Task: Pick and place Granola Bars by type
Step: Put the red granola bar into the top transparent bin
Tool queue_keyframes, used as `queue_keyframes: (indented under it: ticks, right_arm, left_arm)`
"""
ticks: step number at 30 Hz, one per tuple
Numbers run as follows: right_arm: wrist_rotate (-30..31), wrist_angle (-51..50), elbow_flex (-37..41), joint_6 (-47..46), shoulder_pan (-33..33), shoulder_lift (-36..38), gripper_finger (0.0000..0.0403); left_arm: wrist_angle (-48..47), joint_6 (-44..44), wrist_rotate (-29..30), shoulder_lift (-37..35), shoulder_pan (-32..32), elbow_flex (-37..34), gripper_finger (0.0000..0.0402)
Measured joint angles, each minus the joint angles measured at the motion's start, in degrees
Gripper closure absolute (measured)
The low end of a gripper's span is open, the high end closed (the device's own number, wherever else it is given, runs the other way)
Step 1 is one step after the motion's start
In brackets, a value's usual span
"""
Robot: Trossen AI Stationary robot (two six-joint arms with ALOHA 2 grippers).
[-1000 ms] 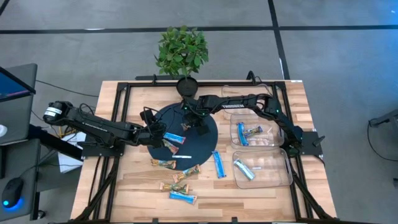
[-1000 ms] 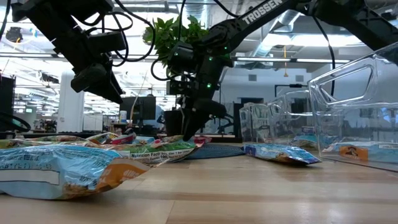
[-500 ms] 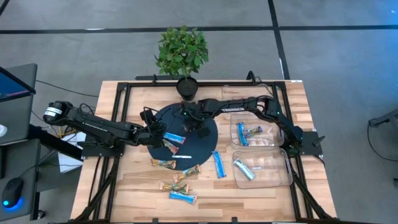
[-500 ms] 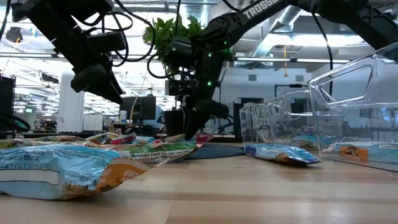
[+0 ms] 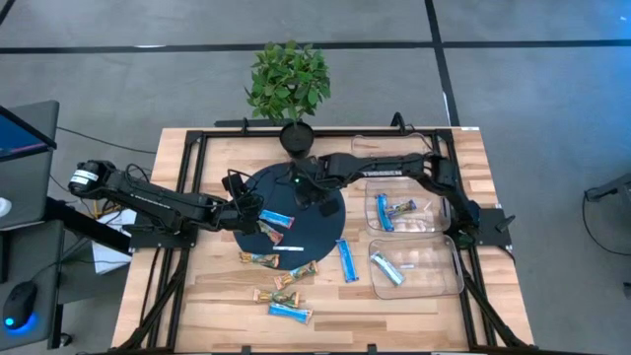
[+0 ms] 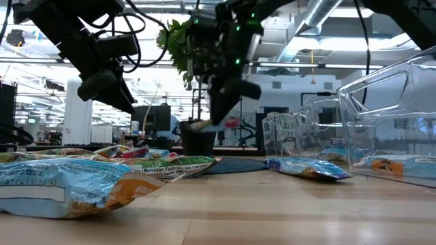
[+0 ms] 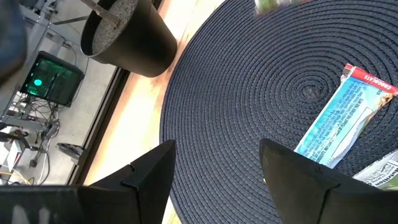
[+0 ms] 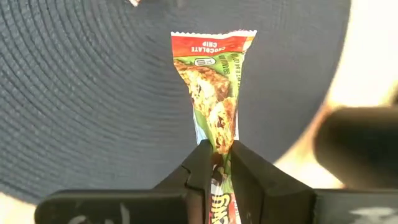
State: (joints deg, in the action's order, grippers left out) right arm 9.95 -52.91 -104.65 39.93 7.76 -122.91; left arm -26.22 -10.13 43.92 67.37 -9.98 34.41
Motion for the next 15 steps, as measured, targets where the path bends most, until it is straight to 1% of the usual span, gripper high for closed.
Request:
queue_keyframes:
  ticks: [6,12,15]
  right_arm:
    - [5.4,-10.5,-1.1,-5.1,1.7,6.3,0.0365]
    - [5.8,-16.9,-1.1,-12.7,6.8,12.6,0.0365]
    - [5.7,-19.0,-1.1,-14.4,10.0,14.5,0.0365]
  left_arm:
    - [0.0,0.0,0.0,0.0,0.0,0.0,0.0173]
    - [0.0,0.0,0.0,0.0,0.0,0.0,0.0173]
    - [0.0,0.0,0.0,0.0,0.0,0.0,0.0173]
